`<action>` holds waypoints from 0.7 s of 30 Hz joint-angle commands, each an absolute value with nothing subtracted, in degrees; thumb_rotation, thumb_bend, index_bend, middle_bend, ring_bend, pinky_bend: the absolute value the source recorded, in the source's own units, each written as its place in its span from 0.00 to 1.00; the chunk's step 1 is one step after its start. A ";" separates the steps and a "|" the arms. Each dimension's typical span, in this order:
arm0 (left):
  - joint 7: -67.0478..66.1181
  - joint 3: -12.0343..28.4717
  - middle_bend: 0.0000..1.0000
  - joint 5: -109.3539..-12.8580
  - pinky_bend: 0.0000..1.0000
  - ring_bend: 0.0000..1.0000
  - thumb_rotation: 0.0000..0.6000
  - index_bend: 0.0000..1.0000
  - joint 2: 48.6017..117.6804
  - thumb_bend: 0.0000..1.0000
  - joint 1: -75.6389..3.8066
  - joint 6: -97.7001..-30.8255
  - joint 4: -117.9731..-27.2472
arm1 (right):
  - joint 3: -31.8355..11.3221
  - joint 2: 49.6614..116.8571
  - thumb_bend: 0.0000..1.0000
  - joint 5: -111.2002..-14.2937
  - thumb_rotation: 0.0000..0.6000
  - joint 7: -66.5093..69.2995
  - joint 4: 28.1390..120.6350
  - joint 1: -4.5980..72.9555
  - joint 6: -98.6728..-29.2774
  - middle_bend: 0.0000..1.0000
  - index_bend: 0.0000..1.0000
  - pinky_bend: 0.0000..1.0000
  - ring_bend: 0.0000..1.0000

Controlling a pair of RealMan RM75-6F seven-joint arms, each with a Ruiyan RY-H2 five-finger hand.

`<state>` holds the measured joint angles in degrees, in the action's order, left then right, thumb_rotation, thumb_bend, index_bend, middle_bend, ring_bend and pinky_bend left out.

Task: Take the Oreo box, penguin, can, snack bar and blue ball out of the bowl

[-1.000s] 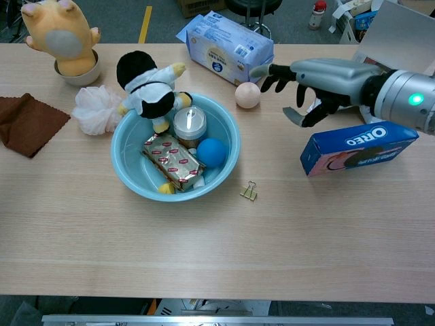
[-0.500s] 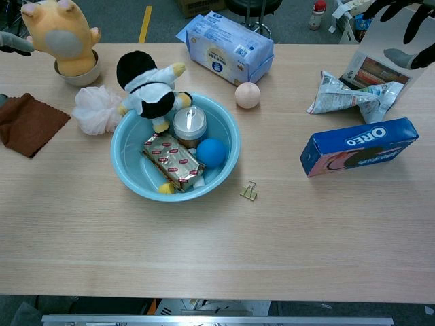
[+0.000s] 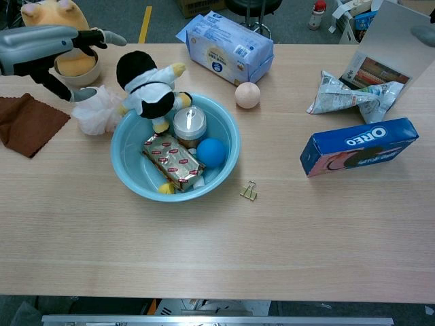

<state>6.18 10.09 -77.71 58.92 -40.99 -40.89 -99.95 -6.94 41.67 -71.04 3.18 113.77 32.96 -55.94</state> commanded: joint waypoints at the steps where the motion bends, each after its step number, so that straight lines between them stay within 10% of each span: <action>1: 3.07 10.95 0.02 -73.81 0.16 0.08 1.00 0.00 61.62 0.37 -43.98 -38.30 -97.45 | -7.14 41.64 0.41 -71.41 1.00 3.75 113.52 32.55 -55.91 0.21 0.00 0.39 0.20; 21: 2.62 11.32 0.00 -59.48 0.16 0.02 1.00 0.00 68.67 0.37 -56.66 -23.86 -85.57 | -7.23 41.60 0.41 -73.88 1.00 7.95 110.66 29.89 -54.63 0.21 0.00 0.39 0.20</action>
<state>2.18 11.39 -60.09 68.22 -56.05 -24.50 -86.25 -7.21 41.59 -73.86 7.91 110.71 29.94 -54.65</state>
